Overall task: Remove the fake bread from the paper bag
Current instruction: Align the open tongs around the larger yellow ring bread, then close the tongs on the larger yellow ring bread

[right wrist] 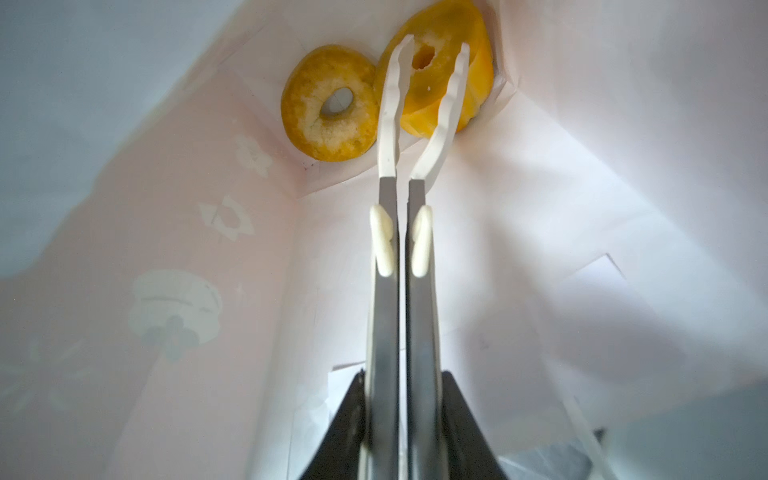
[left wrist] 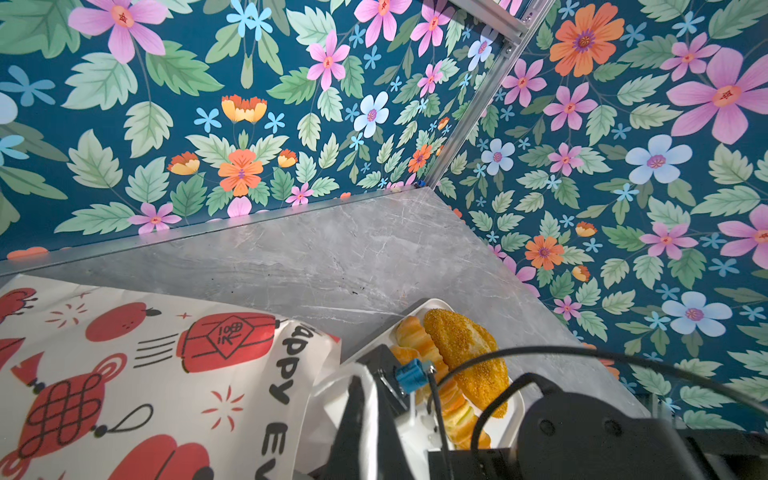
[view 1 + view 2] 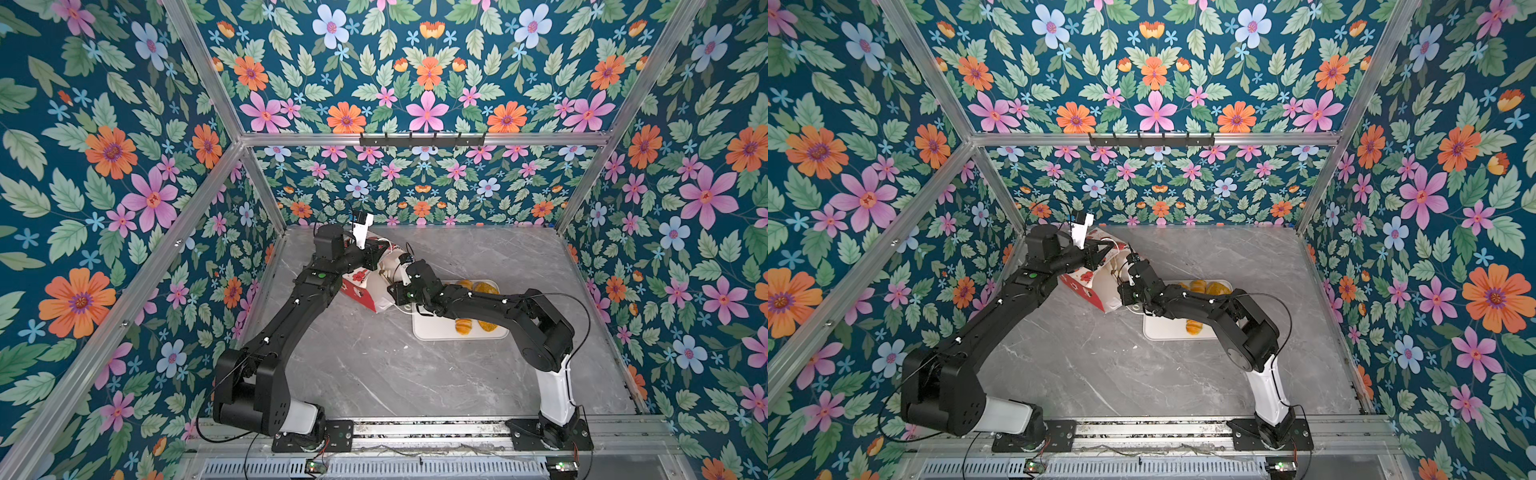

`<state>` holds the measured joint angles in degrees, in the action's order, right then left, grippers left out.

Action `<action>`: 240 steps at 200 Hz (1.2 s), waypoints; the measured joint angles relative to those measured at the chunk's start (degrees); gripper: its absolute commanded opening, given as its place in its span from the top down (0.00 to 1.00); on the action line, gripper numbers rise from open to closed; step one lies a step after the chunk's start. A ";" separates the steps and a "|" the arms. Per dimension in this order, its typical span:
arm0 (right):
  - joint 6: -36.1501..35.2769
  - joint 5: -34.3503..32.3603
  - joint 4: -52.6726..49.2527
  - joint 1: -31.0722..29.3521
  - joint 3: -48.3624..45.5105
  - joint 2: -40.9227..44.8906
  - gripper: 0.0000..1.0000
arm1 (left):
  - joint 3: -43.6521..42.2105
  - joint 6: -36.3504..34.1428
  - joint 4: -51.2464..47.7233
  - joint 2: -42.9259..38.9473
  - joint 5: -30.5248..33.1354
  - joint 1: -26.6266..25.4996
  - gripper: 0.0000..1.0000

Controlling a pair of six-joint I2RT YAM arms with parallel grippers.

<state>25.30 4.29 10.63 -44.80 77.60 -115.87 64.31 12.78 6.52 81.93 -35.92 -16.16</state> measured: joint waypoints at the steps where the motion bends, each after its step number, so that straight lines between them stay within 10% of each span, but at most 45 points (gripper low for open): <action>1: 0.00 0.02 -0.02 0.00 -0.02 0.02 0.86 | 0.00 0.02 0.02 0.00 0.00 0.00 1.00; 90: 0.22 1.51 -0.94 0.04 -0.35 -0.31 0.66 | -0.22 -0.24 0.57 0.09 -0.09 -0.02 1.00; 240: 7.52 8.20 3.98 3.45 3.93 -5.86 0.63 | -0.24 -0.98 -0.17 -0.52 -0.81 0.00 1.00</action>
<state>32.82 12.49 14.61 -41.34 81.54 -121.73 64.07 11.79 6.35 81.41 -36.73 -16.16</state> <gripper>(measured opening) 0.368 0.054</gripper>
